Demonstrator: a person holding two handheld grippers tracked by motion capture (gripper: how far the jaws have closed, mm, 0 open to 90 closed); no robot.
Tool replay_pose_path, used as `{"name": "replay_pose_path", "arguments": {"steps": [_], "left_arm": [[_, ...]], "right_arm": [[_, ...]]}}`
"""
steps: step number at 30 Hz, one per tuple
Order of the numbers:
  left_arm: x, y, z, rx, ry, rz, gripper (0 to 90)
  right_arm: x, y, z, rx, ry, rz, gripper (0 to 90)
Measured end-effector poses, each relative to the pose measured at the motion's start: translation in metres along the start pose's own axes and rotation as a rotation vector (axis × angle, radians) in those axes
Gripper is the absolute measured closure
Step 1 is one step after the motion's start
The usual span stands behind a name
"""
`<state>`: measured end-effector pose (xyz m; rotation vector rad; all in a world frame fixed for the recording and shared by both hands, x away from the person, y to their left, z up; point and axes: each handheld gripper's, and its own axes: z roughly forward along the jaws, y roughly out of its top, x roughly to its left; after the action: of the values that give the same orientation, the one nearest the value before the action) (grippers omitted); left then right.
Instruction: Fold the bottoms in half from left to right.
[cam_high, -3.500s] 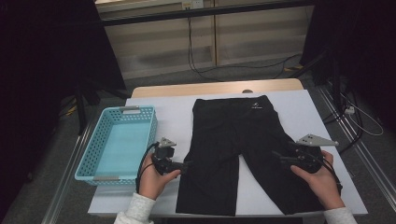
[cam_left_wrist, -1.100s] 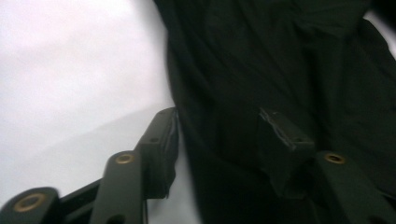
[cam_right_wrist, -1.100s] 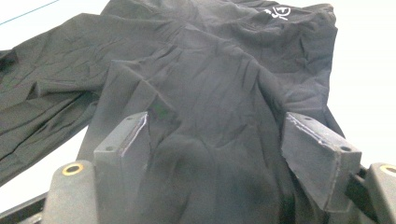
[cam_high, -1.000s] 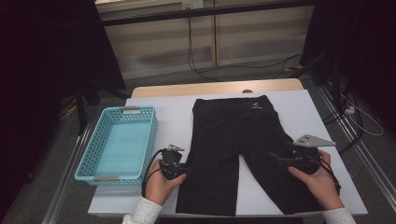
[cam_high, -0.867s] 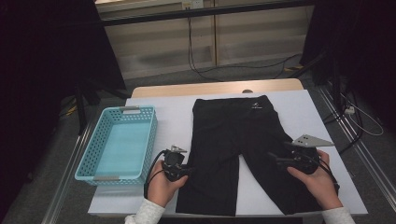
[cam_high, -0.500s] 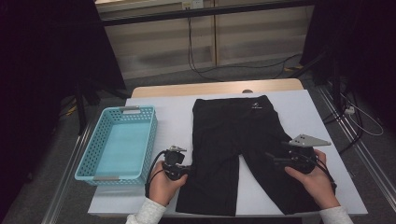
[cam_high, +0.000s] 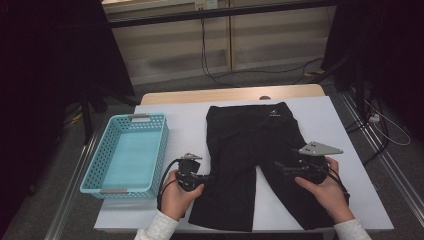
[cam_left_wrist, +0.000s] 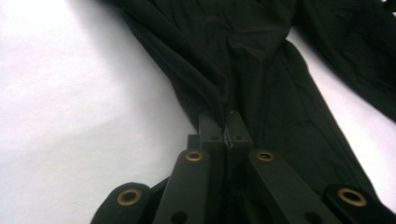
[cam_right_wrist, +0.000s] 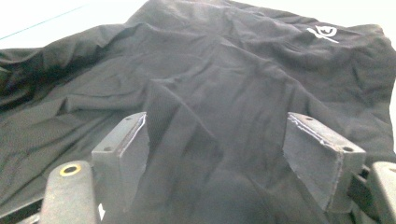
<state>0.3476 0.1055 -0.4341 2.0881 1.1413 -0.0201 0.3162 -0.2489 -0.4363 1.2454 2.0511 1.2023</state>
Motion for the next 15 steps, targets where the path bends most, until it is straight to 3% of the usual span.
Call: {"name": "replay_pose_path", "arguments": {"steps": [4,15], "left_arm": [[-0.003,0.0,0.002,0.0,0.011,0.014,89.3],[-0.009,0.001,0.007,0.004,-0.02,0.029,89.2]], "right_arm": [[0.006,0.005,0.009,0.015,0.017,-0.015,20.0],[0.02,0.02,0.035,0.038,0.035,-0.027,16.5]]}}
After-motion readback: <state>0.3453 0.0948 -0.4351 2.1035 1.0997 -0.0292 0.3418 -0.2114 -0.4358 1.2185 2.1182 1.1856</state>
